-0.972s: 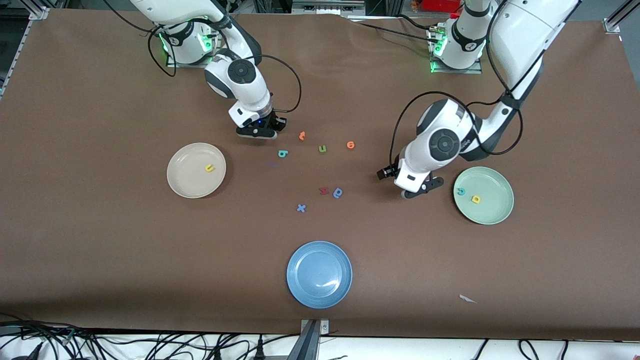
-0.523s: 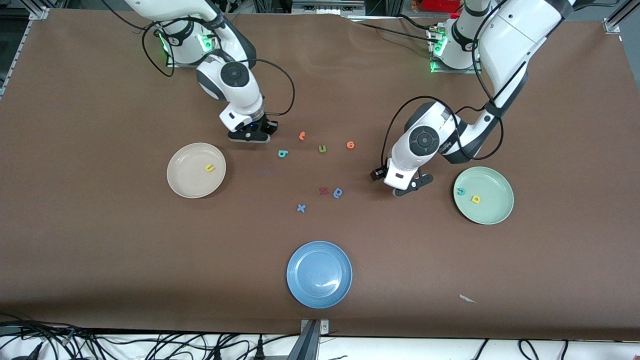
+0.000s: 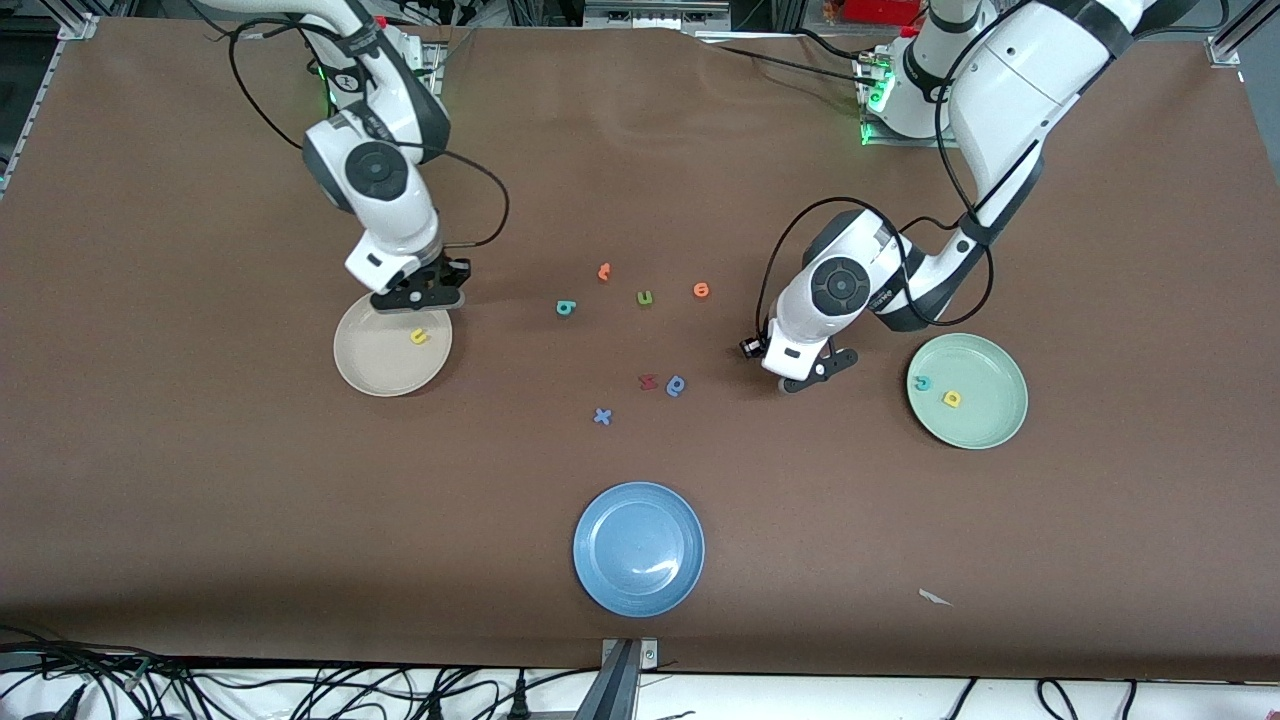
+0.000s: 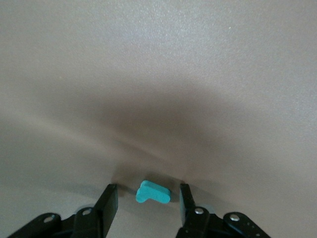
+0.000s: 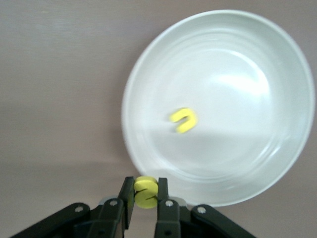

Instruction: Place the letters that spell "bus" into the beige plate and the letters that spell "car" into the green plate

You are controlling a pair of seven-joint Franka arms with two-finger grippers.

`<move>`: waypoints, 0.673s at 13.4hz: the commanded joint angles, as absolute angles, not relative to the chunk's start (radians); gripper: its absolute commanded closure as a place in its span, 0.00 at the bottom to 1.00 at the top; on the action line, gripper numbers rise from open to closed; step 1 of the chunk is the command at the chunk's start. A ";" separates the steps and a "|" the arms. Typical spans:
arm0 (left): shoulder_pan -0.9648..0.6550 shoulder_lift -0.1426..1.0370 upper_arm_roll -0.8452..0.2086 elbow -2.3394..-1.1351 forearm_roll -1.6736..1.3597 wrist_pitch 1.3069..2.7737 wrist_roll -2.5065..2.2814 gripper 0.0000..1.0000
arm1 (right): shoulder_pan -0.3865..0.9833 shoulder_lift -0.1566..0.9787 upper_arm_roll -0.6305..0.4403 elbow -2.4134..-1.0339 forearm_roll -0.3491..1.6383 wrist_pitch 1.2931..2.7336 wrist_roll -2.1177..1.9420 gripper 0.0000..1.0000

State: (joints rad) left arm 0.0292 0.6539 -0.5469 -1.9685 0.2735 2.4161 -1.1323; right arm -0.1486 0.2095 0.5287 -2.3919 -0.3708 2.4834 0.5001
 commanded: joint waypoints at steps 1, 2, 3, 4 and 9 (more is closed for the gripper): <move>0.025 0.657 -0.543 -1.967 0.311 2.425 -1.160 0.55 | -0.204 0.198 0.548 -2.404 -0.379 2.476 0.424 1.00; 0.025 0.657 -0.543 -1.967 0.311 2.425 -1.160 0.60 | -0.221 0.201 0.548 -2.404 -0.379 2.482 0.398 1.00; 0.026 0.657 -0.542 -1.964 0.313 2.425 -1.158 0.66 | -0.242 0.210 0.548 -2.404 -0.380 2.483 0.379 0.84; 0.026 0.657 -0.541 -1.962 0.313 2.425 -1.157 0.70 | -0.255 0.215 0.548 -2.402 -0.380 2.491 0.377 0.40; 0.040 0.647 -0.540 -1.931 0.348 2.413 -1.152 0.84 | -0.256 0.215 0.549 -2.401 -0.377 2.500 0.397 0.01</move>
State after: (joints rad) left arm 0.0309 0.6535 -0.5406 -1.9581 0.3041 2.4211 -1.1336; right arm -0.2380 0.2167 0.5304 -2.3942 -0.3708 2.4875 0.3883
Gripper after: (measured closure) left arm 0.696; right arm 0.286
